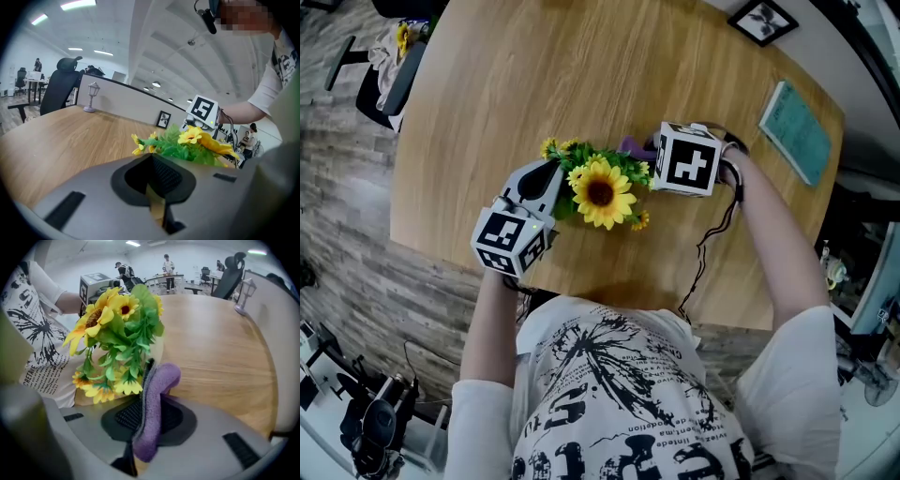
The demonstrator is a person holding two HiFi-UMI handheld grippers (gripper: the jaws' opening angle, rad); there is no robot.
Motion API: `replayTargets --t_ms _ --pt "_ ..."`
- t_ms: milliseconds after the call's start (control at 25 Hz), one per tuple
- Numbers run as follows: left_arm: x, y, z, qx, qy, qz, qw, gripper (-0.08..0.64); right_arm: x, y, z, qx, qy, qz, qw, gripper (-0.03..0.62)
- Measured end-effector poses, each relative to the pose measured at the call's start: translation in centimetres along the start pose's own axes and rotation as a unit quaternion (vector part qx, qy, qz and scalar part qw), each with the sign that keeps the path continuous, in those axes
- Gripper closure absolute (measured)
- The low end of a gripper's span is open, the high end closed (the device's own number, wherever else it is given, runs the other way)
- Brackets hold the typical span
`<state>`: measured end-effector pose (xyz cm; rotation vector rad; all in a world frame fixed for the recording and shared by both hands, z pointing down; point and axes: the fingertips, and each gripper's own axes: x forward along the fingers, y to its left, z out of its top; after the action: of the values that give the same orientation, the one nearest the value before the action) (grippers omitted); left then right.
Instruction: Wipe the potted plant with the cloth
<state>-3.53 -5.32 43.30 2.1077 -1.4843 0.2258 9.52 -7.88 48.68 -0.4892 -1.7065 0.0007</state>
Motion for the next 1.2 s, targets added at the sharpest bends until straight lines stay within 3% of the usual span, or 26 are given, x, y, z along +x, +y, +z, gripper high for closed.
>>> replayTargets --t_ms 200,320,480,880,1200 --pt "-0.1 0.0 0.0 0.019 -0.008 0.010 0.9997 0.558 -2.8 -2.4 -1.0 0.078 -0.023 -0.106 0.991 0.516" --pt "-0.6 -0.3 0.8 0.041 -0.022 0.025 0.9986 0.558 -5.4 -3.8 -0.6 0.125 -0.067 -0.167 0.976 0.515" --pt "-2.6 -1.0 2.8 0.061 -0.050 0.040 0.9961 0.558 -9.6 -4.3 1.4 0.146 -0.131 -0.225 0.954 0.515" --pt "-8.7 -1.5 7.6 0.082 -0.109 0.039 0.9900 0.557 -15.9 -1.0 11.2 0.168 -0.240 -0.268 0.918 0.515" --pt "-10.6 2.3 12.5 0.126 -0.138 -0.016 0.9823 0.557 -15.5 0.3 18.8 0.237 -0.299 -0.280 0.881 0.515"
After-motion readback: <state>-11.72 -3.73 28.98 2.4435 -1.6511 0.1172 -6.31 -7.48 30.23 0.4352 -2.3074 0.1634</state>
